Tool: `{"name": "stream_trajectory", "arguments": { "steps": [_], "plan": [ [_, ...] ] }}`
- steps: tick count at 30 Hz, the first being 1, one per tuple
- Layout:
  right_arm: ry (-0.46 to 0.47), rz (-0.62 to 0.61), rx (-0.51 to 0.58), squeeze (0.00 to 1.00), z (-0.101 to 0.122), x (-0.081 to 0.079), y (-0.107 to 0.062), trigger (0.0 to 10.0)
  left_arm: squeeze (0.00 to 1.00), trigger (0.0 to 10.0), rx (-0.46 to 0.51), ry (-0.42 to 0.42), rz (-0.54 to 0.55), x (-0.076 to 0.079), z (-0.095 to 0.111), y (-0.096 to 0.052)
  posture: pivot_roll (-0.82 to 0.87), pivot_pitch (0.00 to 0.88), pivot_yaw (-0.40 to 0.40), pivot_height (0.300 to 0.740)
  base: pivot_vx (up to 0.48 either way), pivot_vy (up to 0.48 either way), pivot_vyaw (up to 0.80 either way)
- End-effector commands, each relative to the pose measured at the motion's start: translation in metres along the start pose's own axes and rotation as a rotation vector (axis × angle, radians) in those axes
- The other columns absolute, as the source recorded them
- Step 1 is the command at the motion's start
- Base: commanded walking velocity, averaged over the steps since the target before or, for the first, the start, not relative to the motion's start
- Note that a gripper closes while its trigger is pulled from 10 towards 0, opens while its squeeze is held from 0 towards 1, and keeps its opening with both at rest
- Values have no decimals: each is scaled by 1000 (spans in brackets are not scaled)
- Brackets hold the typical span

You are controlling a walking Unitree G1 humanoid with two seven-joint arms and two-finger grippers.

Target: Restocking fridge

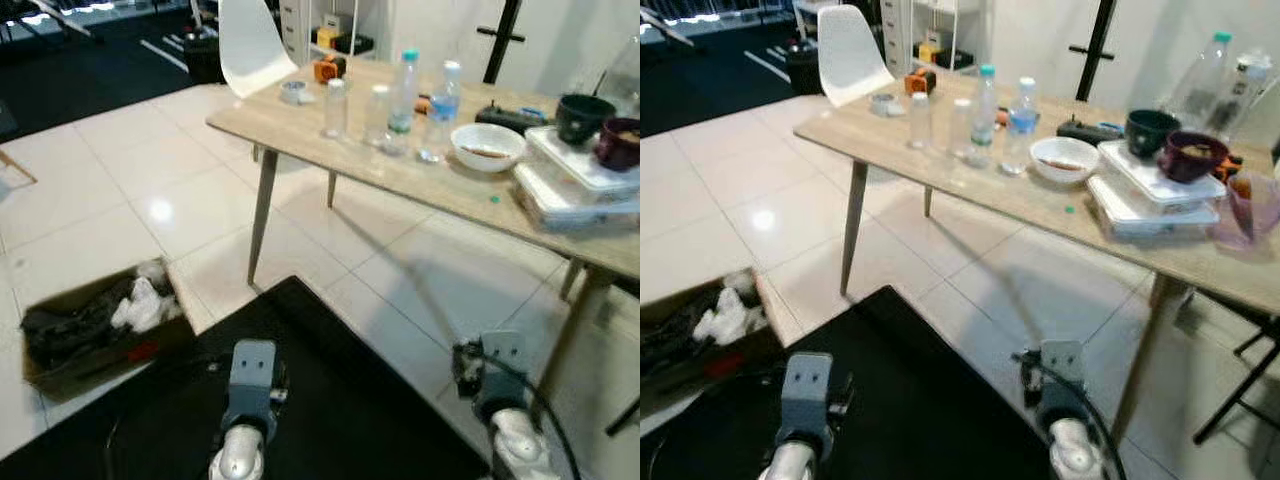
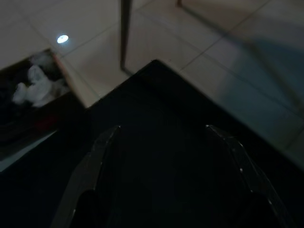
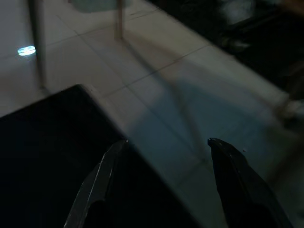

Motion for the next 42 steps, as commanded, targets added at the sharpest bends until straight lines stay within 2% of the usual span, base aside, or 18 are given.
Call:
{"name": "stream_trajectory", "arguments": {
  "steps": [1,26,33,42],
  "plan": [
    [-8,-18,-6,0,-3,9,-3,10000,0,10000,-7,15,-11,1,-3,-1,-90,148,29,721,480,0,0],
    [-11,-17,0,0,-2,10,-2,10000,0,10000,0,17,-16,0,-2,0,-85,128,29,721,480,0,0],
    [-19,-22,-10,0,-4,13,-3,10000,0,10000,-13,55,-70,0,-12,-6,-84,127,28,721,34,0,0],
    [-20,-25,-22,0,-9,14,-5,10000,0,10000,-29,75,-76,-11,-21,-11,-74,134,28,721,0,0,0]
  ]
}}
Point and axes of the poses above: a point about 5 cm out from each wrist's last joint towards the gripper, its own y axis pointing out of the wrist towards the gripper, its own z axis along the axis of the wrist's last joint, x = y × z, the point moved 2 cm from there along y, pointing out of the wrist towards the gripper, and after that the axes turned 14 degrees about y, right-handed, at the moved point
